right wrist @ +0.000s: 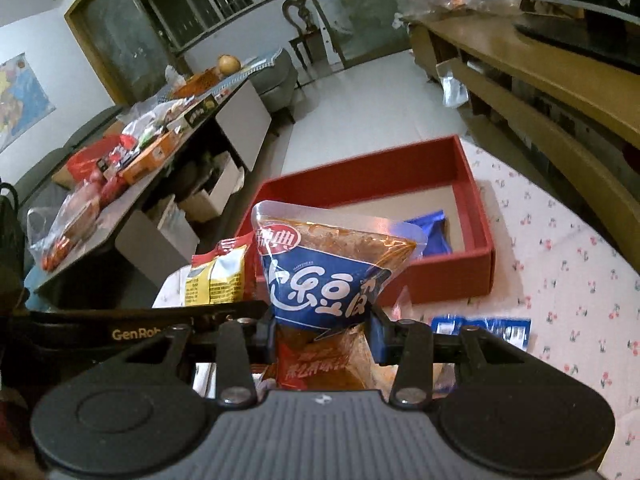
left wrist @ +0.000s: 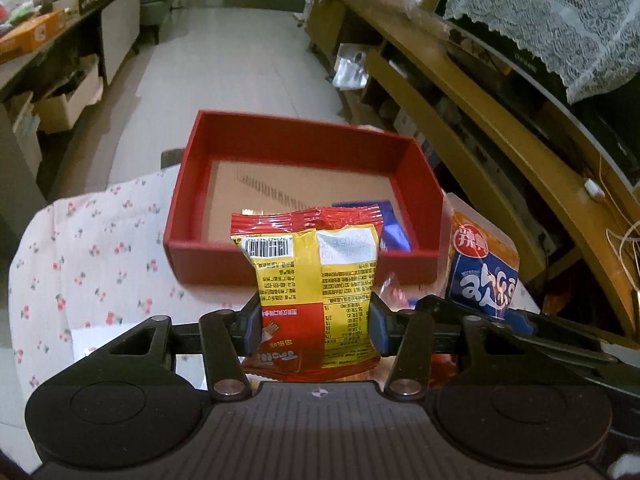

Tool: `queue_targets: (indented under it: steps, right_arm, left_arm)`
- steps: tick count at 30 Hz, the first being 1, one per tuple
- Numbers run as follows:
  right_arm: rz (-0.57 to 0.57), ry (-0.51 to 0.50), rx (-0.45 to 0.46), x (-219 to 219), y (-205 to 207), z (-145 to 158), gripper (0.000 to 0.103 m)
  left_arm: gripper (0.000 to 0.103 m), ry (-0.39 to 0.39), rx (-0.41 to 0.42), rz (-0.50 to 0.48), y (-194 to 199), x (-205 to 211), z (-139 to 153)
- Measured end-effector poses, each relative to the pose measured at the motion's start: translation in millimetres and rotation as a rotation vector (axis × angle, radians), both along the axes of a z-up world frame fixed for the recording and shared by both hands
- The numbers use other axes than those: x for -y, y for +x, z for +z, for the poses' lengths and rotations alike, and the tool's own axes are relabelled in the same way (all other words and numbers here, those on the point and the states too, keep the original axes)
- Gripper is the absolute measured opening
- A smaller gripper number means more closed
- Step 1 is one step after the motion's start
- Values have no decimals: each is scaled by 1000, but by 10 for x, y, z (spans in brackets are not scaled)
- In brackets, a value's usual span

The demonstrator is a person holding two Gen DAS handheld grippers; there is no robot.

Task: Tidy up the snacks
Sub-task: 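Carry the chip bag and bread bag over the red box with both tools, then lower both bags into the red box and open both tools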

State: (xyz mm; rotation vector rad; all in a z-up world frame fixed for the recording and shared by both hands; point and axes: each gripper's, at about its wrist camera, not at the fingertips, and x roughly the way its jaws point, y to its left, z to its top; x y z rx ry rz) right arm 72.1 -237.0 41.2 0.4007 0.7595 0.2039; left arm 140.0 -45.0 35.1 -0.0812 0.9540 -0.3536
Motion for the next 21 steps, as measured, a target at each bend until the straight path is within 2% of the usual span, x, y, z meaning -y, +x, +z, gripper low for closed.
queue_targets:
  steps: [9,21]
  right_arm:
    - [-27,12,36,114,270,95,69]
    - [-43,27,43,225,634,109,69]
  left_arm:
    - [57,-8,45,26,230,120,121]
    - [57,-8,63,56,527,191,153]
